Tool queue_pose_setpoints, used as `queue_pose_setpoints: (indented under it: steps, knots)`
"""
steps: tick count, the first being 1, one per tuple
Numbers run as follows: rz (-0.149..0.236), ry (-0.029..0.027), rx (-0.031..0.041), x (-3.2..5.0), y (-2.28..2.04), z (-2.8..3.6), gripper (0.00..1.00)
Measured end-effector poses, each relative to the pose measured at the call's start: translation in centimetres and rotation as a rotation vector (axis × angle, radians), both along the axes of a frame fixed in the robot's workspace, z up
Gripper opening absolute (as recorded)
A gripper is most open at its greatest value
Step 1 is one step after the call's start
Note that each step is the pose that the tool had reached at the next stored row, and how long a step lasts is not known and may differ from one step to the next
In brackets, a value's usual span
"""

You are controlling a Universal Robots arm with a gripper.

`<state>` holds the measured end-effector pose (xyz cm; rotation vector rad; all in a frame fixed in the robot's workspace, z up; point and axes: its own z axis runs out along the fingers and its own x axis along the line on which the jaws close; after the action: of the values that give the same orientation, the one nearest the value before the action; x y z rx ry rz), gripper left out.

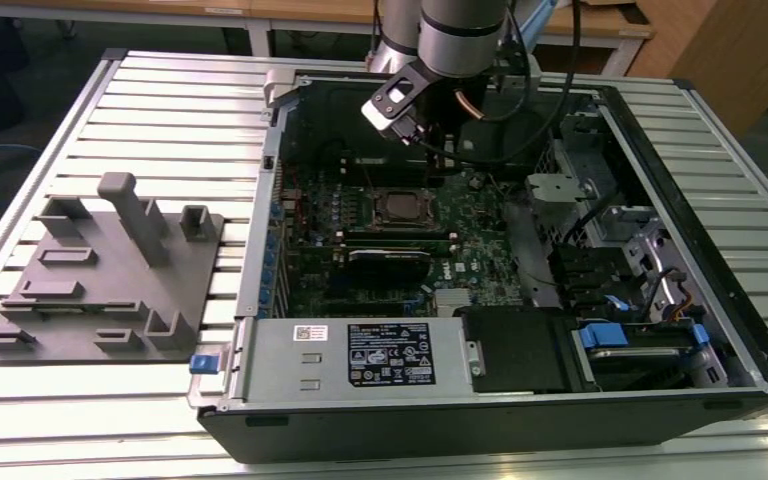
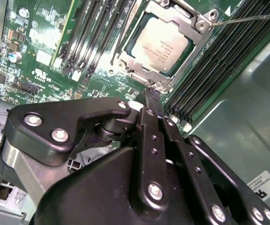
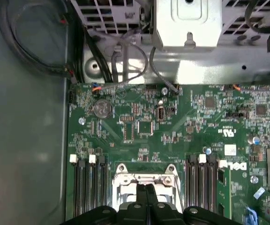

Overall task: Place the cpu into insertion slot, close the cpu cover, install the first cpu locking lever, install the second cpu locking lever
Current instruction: 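Close the cpu cover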

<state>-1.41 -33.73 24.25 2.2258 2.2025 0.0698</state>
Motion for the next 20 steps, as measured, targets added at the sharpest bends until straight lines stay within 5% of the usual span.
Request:
queue_pose_setpoints:
  steps: [2,11,14,20]
  knots:
    - [0.0,0.0206,-0.0003,0.01,0.0,-0.02,0.11]
    - [0.0,0.0256,-0.0002,0.01,0.0,-0.03,0.11]
    - [0.0,0.0417,-0.0002,0.01,0.0,-0.05,0.11]
    - [0.0,0.042,0.0001,-0.01,0.01,-0.13,0.11]
